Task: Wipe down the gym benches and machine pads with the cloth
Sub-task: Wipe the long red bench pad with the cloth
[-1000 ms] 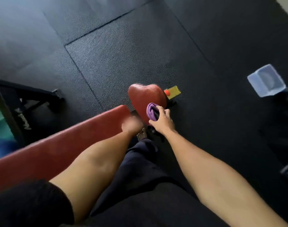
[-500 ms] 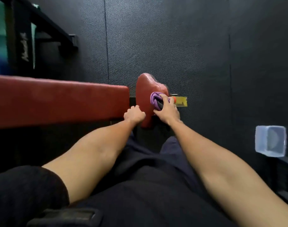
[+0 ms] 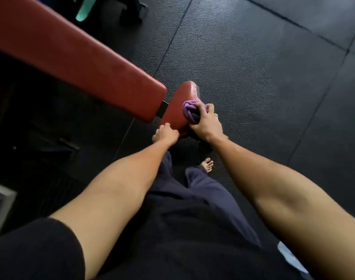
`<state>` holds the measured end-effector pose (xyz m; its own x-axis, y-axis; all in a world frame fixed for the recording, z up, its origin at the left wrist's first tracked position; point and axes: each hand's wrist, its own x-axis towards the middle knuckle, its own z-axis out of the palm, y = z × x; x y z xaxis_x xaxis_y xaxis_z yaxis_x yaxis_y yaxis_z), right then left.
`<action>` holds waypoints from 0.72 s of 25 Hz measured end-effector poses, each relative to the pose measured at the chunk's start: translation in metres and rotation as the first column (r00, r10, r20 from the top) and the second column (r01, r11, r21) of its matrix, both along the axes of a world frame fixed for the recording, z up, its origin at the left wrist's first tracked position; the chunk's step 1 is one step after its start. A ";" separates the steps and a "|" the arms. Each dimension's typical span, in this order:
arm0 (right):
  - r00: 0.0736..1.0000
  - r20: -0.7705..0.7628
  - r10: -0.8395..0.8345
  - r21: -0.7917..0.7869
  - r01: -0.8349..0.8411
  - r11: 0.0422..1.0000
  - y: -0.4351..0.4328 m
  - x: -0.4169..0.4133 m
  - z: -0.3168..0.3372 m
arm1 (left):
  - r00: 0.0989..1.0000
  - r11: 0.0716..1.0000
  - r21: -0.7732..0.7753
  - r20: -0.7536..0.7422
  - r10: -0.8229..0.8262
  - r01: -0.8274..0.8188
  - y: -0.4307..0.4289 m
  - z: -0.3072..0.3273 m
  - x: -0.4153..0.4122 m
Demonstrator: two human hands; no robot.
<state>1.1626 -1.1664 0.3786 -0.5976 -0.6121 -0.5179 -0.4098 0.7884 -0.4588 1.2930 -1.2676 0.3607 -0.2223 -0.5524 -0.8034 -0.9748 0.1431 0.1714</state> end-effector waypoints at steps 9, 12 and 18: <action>0.884 -0.145 0.445 0.011 -0.448 0.894 -0.006 -0.030 -0.069 | 0.847 0.860 -0.039 -0.204 0.491 -0.508 0.060 -0.073 -0.041; 0.846 -0.144 0.513 0.043 -0.513 0.857 -0.016 -0.044 -0.088 | 0.787 0.754 -0.247 -0.307 0.535 -0.609 0.069 -0.097 -0.055; 0.947 0.043 0.320 0.049 -0.322 0.946 -0.071 -0.064 -0.117 | 0.487 0.435 -0.219 -0.434 0.758 -0.873 0.072 -0.124 -0.092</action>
<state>1.0990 -1.2374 0.2615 -0.3559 -0.7389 -0.5722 -0.6300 0.6419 -0.4370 1.2005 -1.1955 0.2365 0.3559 -0.7990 -0.4848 -0.5954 -0.5937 0.5414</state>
